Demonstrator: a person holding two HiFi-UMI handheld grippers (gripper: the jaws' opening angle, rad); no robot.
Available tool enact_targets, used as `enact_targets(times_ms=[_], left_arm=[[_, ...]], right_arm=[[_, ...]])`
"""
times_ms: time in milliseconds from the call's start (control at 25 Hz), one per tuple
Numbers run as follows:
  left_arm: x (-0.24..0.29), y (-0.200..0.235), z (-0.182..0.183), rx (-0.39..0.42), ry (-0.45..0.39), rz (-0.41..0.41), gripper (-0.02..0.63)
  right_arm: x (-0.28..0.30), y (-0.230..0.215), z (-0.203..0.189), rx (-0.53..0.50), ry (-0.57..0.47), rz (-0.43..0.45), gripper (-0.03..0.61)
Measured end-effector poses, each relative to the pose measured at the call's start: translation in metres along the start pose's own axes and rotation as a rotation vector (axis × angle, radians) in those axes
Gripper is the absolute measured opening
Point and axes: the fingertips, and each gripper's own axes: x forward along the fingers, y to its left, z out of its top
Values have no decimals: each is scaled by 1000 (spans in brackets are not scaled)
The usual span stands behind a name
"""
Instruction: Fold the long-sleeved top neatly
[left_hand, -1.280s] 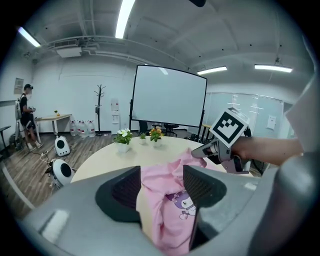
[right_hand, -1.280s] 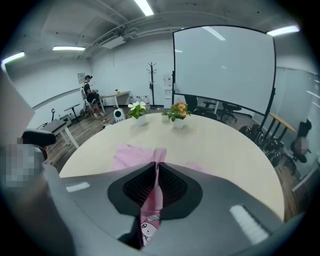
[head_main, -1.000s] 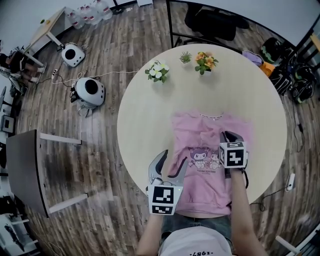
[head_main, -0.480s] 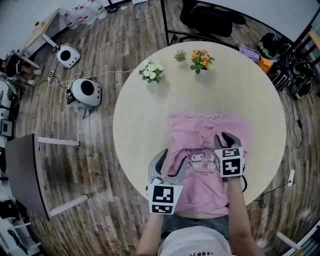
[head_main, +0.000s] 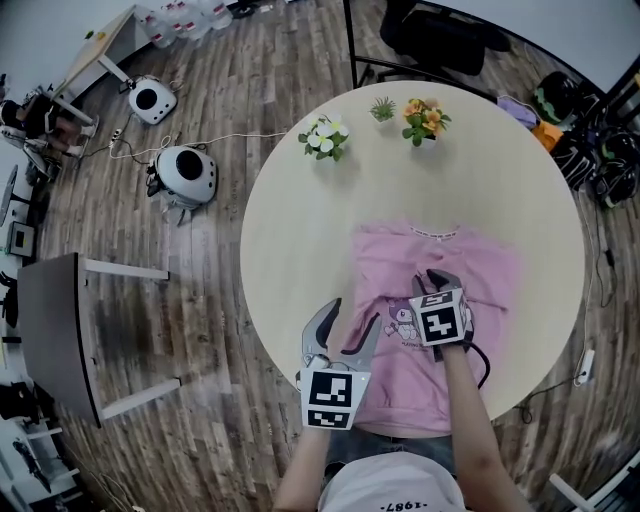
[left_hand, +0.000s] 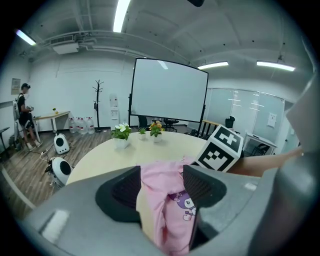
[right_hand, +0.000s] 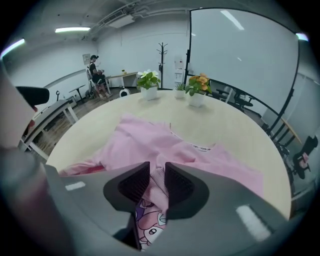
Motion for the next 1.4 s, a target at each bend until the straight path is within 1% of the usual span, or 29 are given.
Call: enact_targets(times_ms=[80,120,360,520,680,840,960,1000,1120,1280,1400], left_arm=[[-2,2,0,-1,1,7,267],[-2,3,0,-2,1,8,267],[2,-3,1,9,-5,-3,267],[7,-17,5,27,-7,-29,267],[15,-36,7,46,-4,-63,267],[21,-54,7,69,10,-93,267],[22,-65,6,79,20,-106,267],[22,-67,6,81,22,-108,267],[24,-71,5,88,29,-111,267],[24,-72,3,92,35,-106,267],[21,-69,2,94,33,-100,267]], right_arm=[[2,-3,-3,6,6,-11,86],[1,-4,-3,14,-1,-16,78],[-28,-30,2,61,-91,-78,71],[-63,-70,-2,128,-153,-151,69],[-89,-118,-20,222,-188,-216,69],[-98,-154,-49,306,-170,-250,71],[-98,-174,-72,347,-140,-280,80],[-99,-181,-79,353,-130,-297,91],[-101,-201,-94,370,-109,-342,87],[-109,-214,-110,390,-102,-358,86],[-117,-214,-120,387,-94,-366,86]])
